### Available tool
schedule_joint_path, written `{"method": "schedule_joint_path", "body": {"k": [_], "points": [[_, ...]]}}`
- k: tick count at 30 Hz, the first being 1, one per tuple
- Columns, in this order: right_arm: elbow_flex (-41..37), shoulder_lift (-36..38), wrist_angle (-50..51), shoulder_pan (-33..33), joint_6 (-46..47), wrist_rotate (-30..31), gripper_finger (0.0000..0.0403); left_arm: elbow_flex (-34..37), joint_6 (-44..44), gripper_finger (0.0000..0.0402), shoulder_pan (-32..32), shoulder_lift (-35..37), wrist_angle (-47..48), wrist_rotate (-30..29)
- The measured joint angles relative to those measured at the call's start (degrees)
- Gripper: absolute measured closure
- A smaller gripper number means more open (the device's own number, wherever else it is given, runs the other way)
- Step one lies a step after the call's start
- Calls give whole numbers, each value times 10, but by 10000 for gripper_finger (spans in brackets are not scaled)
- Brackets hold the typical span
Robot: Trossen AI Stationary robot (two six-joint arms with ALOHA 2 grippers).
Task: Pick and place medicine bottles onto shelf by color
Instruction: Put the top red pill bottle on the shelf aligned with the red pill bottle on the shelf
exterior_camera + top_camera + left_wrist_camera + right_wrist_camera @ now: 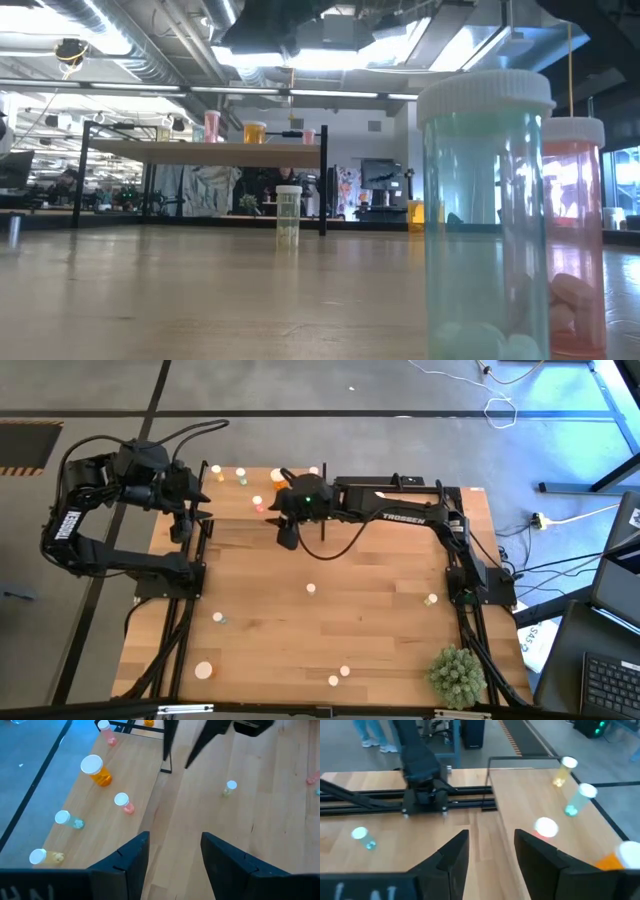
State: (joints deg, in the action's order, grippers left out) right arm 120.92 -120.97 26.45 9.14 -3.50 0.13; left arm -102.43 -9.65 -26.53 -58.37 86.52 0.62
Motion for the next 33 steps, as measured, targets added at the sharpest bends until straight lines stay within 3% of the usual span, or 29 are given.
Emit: {"method": "schedule_joint_path", "body": {"k": [7, 11, 19, 33], "points": [[0, 0, 10, 9, 45, 23, 208, 0, 0, 229, 0, -1, 0, 0], [0, 0, 8, 18, 25, 17, 195, 0, 1, 229, 0, -1, 0, 0], [-1, -39, -32, 31, 34, -18, 193, 0, 1, 229, 0, -1, -1, -3], [0, -93, -100, 46, 107, 19, 193, 0, 1, 229, 0, -1, -2, -4]]}}
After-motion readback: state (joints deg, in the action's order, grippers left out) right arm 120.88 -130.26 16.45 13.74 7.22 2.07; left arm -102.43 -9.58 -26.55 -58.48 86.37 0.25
